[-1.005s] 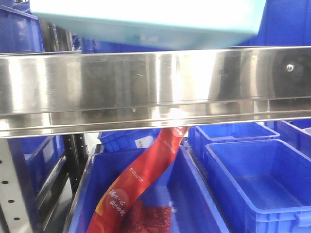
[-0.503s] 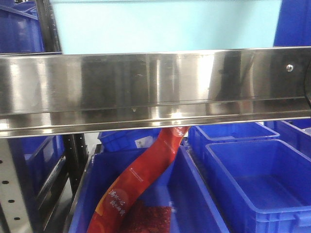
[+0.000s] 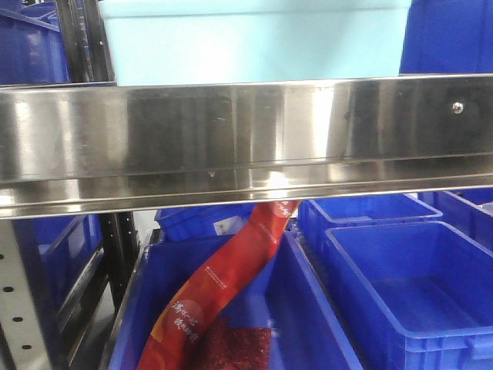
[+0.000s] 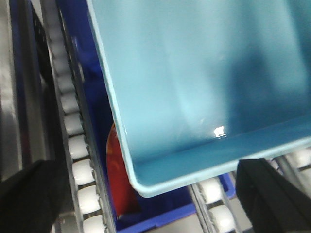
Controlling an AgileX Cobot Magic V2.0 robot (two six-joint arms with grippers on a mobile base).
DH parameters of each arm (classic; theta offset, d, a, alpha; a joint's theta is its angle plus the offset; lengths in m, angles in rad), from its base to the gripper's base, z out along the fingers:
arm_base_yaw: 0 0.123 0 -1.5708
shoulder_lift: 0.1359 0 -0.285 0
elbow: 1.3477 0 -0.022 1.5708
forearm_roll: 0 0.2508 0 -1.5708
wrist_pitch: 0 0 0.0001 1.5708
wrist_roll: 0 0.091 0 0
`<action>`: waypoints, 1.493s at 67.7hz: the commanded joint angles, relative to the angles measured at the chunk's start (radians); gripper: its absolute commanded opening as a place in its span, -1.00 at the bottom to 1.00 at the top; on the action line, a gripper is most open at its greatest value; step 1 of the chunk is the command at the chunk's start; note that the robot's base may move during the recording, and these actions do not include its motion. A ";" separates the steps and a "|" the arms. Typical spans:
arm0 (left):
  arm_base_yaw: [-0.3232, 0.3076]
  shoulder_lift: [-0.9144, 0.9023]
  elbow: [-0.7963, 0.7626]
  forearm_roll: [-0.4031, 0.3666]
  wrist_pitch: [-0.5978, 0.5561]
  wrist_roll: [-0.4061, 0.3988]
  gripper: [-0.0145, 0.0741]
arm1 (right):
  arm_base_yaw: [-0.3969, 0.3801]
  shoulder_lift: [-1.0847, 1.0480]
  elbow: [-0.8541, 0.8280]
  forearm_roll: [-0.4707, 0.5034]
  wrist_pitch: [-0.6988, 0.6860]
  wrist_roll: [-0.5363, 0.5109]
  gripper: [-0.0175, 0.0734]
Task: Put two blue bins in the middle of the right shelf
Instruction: 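Lower the bin onto the other light blue bin and open both grippers, then withdraw both open grippers down below the shelf rail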
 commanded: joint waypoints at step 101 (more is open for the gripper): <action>-0.006 -1.374 1.439 0.014 -0.751 0.130 -0.92 | -0.001 -1.289 1.360 -0.118 -0.577 -0.004 -0.97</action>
